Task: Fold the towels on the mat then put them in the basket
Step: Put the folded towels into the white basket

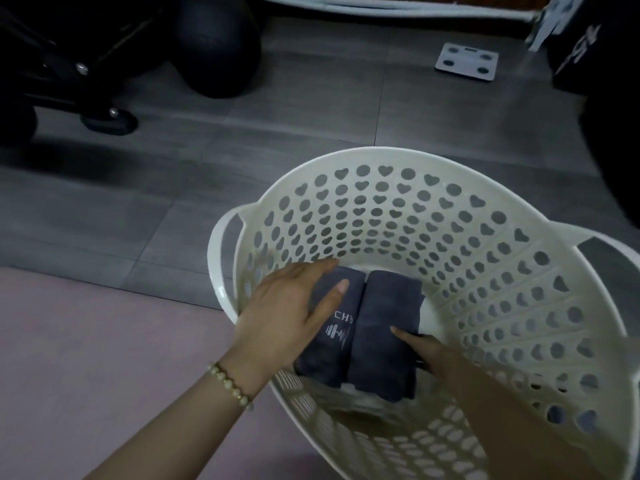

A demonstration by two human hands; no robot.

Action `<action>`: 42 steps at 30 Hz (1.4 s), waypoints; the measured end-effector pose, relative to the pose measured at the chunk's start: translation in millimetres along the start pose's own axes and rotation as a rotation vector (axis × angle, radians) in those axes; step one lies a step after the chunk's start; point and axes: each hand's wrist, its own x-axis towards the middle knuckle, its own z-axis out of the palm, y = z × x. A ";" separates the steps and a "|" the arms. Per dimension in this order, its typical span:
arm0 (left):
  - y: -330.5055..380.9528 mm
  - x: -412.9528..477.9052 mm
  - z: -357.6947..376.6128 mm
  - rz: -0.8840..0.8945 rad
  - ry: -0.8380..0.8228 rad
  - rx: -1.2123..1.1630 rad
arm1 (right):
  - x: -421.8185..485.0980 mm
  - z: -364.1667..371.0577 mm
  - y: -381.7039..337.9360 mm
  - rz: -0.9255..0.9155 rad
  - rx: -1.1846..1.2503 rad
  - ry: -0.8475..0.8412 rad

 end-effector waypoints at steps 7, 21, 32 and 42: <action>-8.0 -2.9 -1.4 -0.020 -0.042 0.028 | -66.2 -8.0 -54.9 -0.234 -0.467 0.144; 90.6 -0.7 6.4 0.222 -0.067 0.105 | -274.6 -118.0 -64.2 -0.883 -0.977 0.354; 278.3 -20.3 109.8 0.543 -0.109 -0.051 | -335.8 -281.4 107.7 -0.632 -0.497 0.721; 295.8 -52.3 282.6 0.518 -0.559 0.093 | -245.4 -266.7 271.3 -0.100 0.496 0.669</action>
